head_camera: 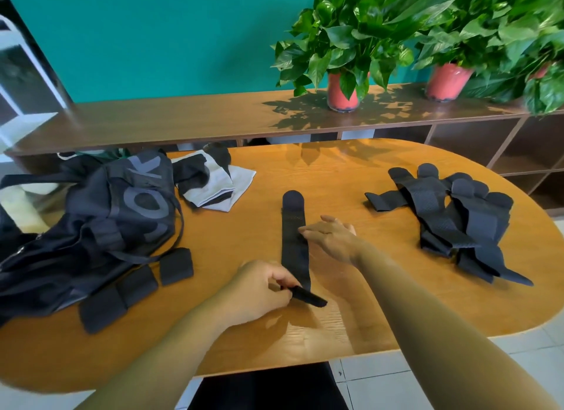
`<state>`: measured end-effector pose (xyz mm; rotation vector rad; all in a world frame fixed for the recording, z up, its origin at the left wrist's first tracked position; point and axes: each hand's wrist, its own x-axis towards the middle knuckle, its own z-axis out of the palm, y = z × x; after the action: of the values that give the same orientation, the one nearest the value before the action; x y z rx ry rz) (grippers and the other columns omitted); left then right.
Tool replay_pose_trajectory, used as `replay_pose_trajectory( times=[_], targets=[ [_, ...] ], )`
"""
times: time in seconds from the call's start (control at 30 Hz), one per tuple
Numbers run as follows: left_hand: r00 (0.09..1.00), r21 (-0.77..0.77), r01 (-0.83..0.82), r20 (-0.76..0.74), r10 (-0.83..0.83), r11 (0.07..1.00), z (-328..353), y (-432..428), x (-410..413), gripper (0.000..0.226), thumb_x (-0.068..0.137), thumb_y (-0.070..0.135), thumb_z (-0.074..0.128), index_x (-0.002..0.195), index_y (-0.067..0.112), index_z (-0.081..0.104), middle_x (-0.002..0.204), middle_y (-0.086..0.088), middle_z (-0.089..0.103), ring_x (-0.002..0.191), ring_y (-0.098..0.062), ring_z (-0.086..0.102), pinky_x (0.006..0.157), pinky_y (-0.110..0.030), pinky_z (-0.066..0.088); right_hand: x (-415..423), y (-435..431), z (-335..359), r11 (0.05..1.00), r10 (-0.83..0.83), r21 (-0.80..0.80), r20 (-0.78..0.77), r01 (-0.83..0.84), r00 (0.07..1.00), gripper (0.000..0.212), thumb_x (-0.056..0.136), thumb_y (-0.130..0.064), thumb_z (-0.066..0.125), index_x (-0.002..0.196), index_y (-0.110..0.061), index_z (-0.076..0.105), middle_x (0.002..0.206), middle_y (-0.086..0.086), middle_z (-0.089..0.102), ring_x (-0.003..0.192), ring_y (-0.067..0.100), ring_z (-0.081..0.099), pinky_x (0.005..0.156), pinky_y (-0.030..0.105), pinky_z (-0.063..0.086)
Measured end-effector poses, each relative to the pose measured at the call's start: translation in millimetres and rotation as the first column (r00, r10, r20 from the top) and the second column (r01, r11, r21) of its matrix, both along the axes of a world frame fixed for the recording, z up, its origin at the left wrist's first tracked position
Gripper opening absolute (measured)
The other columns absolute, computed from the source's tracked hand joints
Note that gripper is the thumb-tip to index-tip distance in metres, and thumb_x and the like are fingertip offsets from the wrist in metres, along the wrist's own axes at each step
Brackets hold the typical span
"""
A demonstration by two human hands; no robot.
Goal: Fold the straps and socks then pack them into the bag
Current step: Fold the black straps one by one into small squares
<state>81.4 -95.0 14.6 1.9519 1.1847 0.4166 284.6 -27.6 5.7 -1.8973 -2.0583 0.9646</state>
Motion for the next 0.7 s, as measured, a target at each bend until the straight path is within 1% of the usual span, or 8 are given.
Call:
replay_pose_trajectory(
  times=[0.07, 0.17, 0.23, 0.33, 0.43, 0.53, 0.63, 0.7],
  targets=[
    [0.993, 0.085, 0.07, -0.097, -0.061, 0.994, -12.6, -10.2, -6.0, 0.033, 0.084, 0.02, 0.069, 0.079, 0.052, 0.068, 0.099, 0.029, 0.064, 0.104, 0.007, 0.053, 0.103, -0.029, 0.032, -4.6, -4.9, 0.5, 0.998, 0.065, 0.01, 0.135, -0.067, 0.989, 0.041, 0.095, -0.048, 0.041, 0.134, -0.039, 0.049, 0.151, -0.018, 0.032, 0.144, 0.012, 0.004, 0.112, 0.04, 0.002],
    [0.984, 0.11, 0.086, -0.163, -0.067, 0.99, -26.4, -20.3, -14.5, 0.027, 0.086, 0.018, 0.064, 0.089, 0.043, 0.073, 0.126, 0.029, 0.055, 0.123, 0.012, 0.038, 0.114, -0.03, 0.018, -8.5, -13.7, -1.5, 0.987, 0.128, 0.057, 0.269, -0.148, 0.955, 0.055, 0.087, -0.059, 0.051, 0.137, -0.039, 0.046, 0.154, -0.015, 0.026, 0.145, 0.014, 0.002, 0.113, 0.042, 0.003],
    [0.98, 0.117, 0.094, -0.186, -0.072, 0.989, -28.3, -21.7, -18.0, 0.028, 0.088, 0.018, 0.058, 0.091, 0.041, 0.073, 0.133, 0.028, 0.05, 0.126, 0.01, 0.032, 0.114, -0.029, 0.017, -9.4, -17.8, -3.3, 0.981, 0.139, 0.091, 0.304, -0.173, 0.942, 0.065, 0.081, -0.063, 0.056, 0.14, -0.038, 0.042, 0.155, -0.013, 0.024, 0.145, 0.015, 0.002, 0.114, 0.043, 0.004],
    [0.98, 0.137, 0.096, -0.189, -0.07, 0.986, -24.6, -17.2, -15.7, 0.018, 0.093, 0.031, 0.056, 0.094, 0.036, 0.074, 0.127, 0.028, 0.054, 0.116, 0.016, 0.034, 0.112, -0.03, 0.017, -10.7, -21.3, -5.5, 0.974, 0.143, 0.12, 0.322, -0.191, 0.936, 0.075, 0.078, -0.063, 0.061, 0.143, -0.037, 0.037, 0.156, -0.011, 0.022, 0.145, 0.016, 0.002, 0.115, 0.043, 0.006],
    [0.968, 0.194, 0.106, -0.244, -0.056, 0.975, -25.4, -13.2, -9.3, 0.025, 0.087, 0.044, 0.065, 0.111, 0.037, 0.067, 0.124, 0.027, 0.054, 0.12, 0.005, 0.038, 0.109, -0.029, 0.021, -10.3, -26.0, -5.4, 0.952, 0.147, 0.204, 0.348, -0.227, 0.926, 0.08, 0.076, -0.062, 0.063, 0.145, -0.033, 0.033, 0.156, -0.008, 0.023, 0.144, 0.016, 0.002, 0.113, 0.041, 0.009],
    [0.958, 0.202, 0.121, -0.279, -0.062, 0.972, -31.0, -12.8, -9.7, 0.043, 0.085, 0.046, 0.065, 0.127, 0.04, 0.055, 0.134, 0.027, 0.042, 0.127, -0.002, 0.029, 0.108, -0.029, 0.02, -6.7, -37.0, -6.6, 0.872, 0.196, 0.346, 0.4, -0.345, 0.895, 0.083, 0.077, -0.055, 0.065, 0.147, -0.029, 0.03, 0.156, -0.006, 0.024, 0.145, 0.017, 0.005, 0.111, 0.041, 0.014],
    [0.954, 0.194, 0.135, -0.29, -0.075, 0.972, -33.0, -10.6, -11.5, 0.052, 0.087, 0.048, 0.062, 0.136, 0.039, 0.047, 0.145, 0.028, 0.032, 0.132, 0.001, 0.02, 0.112, -0.034, 0.013, -5.5, -46.3, -11.5, 0.764, 0.197, 0.473, 0.477, -0.438, 0.857, 0.087, 0.076, -0.047, 0.071, 0.148, -0.019, 0.031, 0.153, 0.003, 0.032, 0.144, 0.025, 0.019, 0.109, 0.046, 0.025],
    [0.946, 0.212, 0.16, -0.31, -0.089, 0.964, -34.0, -8.4, -11.6, 0.057, 0.087, 0.049, 0.061, 0.14, 0.038, 0.044, 0.148, 0.028, 0.03, 0.134, 0.001, 0.02, 0.112, -0.035, 0.013, -8.3, -47.7, -13.2, 0.727, 0.164, 0.512, 0.517, -0.457, 0.84, 0.088, 0.072, -0.043, 0.076, 0.145, -0.014, 0.035, 0.149, 0.01, 0.038, 0.141, 0.028, 0.027, 0.107, 0.047, 0.031]
  ],
)
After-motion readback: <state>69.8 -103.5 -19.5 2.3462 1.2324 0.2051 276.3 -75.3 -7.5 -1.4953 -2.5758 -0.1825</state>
